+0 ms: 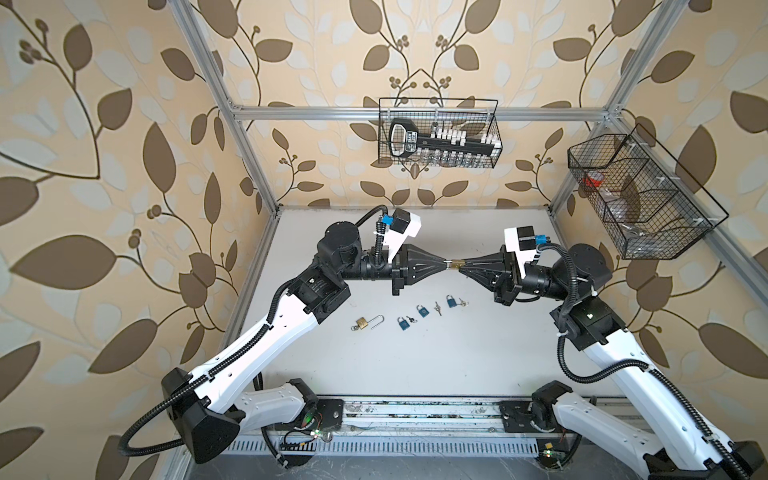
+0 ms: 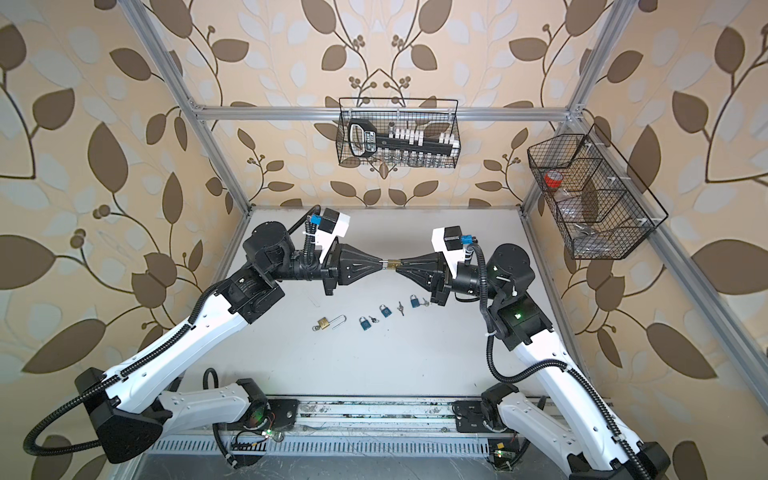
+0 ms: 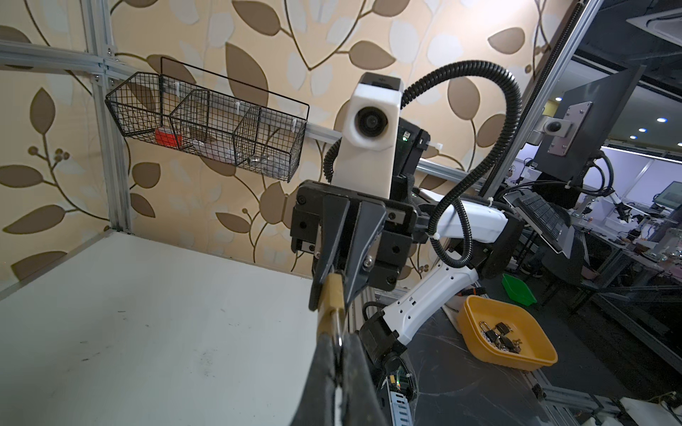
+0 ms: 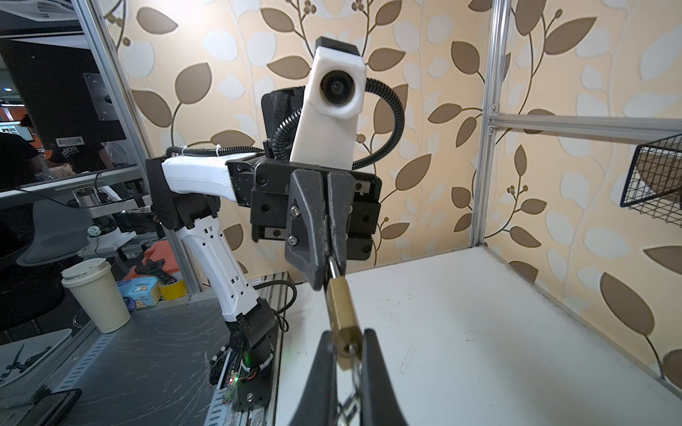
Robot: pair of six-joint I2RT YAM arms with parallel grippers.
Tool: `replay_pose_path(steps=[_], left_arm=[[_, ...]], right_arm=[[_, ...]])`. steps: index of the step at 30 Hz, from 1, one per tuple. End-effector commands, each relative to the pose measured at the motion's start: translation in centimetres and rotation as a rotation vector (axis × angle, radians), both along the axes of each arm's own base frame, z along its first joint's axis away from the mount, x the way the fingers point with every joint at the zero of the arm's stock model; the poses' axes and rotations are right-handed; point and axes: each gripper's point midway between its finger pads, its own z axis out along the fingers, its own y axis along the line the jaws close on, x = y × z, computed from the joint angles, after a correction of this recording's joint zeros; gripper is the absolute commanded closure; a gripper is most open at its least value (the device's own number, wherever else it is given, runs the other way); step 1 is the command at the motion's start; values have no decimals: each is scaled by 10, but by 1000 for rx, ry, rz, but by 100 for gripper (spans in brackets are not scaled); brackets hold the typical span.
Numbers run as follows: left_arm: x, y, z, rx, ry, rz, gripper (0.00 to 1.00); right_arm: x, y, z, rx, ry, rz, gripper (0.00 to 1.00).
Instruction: Lock with the key
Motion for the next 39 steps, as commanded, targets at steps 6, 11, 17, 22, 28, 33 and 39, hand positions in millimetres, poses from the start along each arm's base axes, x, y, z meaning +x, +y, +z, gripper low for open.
replay_pose_path(steps=[6, 11, 17, 22, 28, 33, 39], left_arm=[[-38, -47, -32, 69, 65, -237, 100], [-45, -63, -42, 83, 90, -292, 100], [-18, -32, -29, 29, 72, -142, 100], [-8, -7, -15, 11, 40, -64, 100], [-9, -5, -6, -29, 39, -64, 100], [-10, -3, -2, -41, 27, -54, 100], [-9, 2, 5, -71, 13, -23, 100]], right_arm=[[-5, 12, 7, 5, -26, 58, 100], [-6, 13, 7, 3, -33, 55, 100], [-8, -1, 10, 11, -84, -39, 100], [-15, -6, 14, 39, -117, -49, 100], [-20, 1, 15, 48, -108, 32, 61], [-19, 2, 11, 42, -94, 34, 48], [-16, 2, 1, 15, -72, 21, 42]])
